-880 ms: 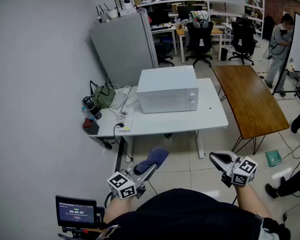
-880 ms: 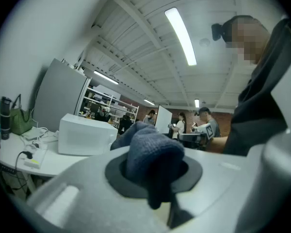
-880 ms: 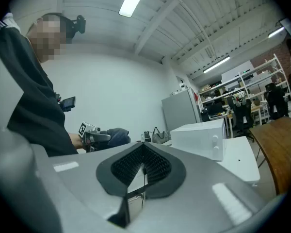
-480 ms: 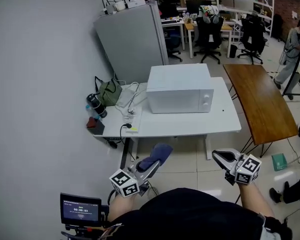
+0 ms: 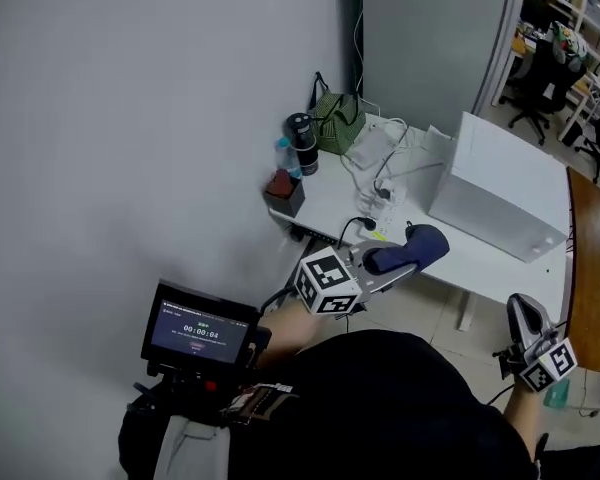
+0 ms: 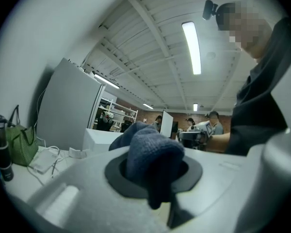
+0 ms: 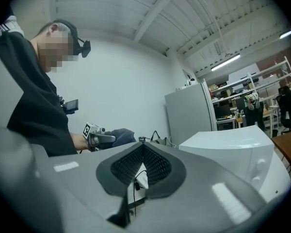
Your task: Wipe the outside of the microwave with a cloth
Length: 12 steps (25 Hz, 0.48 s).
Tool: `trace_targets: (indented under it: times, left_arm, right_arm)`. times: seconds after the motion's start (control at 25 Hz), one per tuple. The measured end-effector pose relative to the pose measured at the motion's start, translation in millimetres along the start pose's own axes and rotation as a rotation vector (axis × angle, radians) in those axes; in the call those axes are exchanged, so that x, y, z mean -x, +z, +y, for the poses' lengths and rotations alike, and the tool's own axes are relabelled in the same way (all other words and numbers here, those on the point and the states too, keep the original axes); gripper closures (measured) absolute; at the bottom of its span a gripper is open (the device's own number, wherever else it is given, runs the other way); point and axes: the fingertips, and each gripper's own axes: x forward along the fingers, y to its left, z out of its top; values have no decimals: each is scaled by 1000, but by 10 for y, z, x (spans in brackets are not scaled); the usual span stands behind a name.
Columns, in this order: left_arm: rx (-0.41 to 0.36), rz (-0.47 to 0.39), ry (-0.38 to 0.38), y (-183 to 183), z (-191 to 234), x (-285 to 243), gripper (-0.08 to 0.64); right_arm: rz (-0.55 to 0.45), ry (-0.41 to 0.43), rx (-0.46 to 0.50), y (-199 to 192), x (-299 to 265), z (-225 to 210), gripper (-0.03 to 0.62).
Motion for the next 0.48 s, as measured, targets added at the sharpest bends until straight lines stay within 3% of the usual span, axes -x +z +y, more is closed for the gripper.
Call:
trace_targets:
  times: [0.12,0.28,0.48]
  left_arm:
    - [45,7,2,-161,367,-34,499]
    - [34,18,-7,-153,697,-313,499]
    - [5,29,73,-29,813,-772,499]
  right_arm:
    - [46,-3,-22,-188,-254,-127,586]
    - [35,-22,-32,-251,-352,-480,586]
    - [12,79,4,-38,-351,-983,586]
